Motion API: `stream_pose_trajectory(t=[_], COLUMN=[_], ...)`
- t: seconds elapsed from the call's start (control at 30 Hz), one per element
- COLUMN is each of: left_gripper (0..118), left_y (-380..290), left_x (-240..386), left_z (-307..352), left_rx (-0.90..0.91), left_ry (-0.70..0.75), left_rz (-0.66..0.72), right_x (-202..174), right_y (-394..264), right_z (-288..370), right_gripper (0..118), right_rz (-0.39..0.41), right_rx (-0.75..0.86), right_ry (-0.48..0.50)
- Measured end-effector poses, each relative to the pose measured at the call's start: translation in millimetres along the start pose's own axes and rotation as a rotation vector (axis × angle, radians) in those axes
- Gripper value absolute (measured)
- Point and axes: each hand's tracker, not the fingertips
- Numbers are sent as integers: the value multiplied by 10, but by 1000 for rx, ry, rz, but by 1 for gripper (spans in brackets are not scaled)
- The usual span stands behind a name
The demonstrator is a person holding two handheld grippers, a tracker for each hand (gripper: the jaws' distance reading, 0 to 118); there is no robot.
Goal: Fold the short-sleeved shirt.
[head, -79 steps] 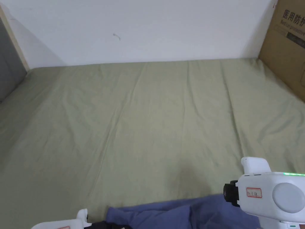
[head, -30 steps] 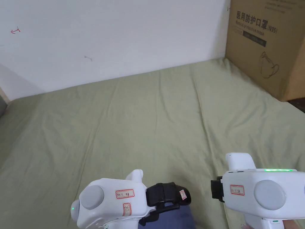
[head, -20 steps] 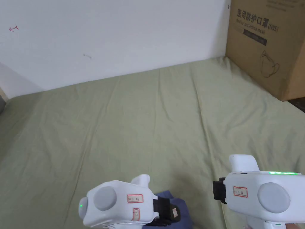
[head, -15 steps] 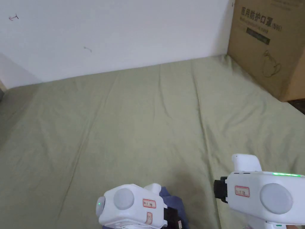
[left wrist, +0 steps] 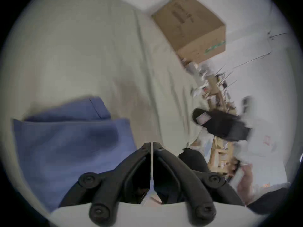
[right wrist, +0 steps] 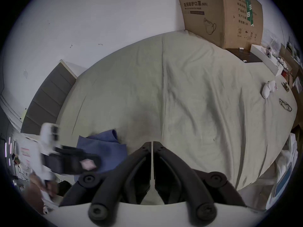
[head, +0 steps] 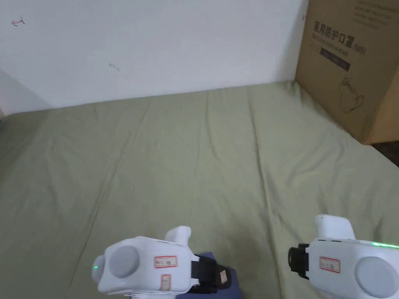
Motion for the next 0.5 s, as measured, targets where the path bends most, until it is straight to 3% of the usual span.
stream_pose_trajectory(t=[0.07, 0.23, 0.4, 0.5], left_gripper=[2, 2, 2, 2], left_y=[-5, -249, -563, -716], left_x=[-63, -373, -781, -1006], left_z=[380, 1116, 1451, 1517], left_rx=[78, 253, 309, 329], left_ry=[-20, 126, 177, 202], left_rz=[23, 91, 219, 296], right_x=[16, -96, -545, -808], right_y=[21, 34, -69, -179], right_z=[25, -13, -265, -526], right_gripper=[2, 2, 2, 2], right_rz=[0, -1, 86, 135], right_rx=[8, -3, -106, -248], right_ry=[-21, -4, 115, 192])
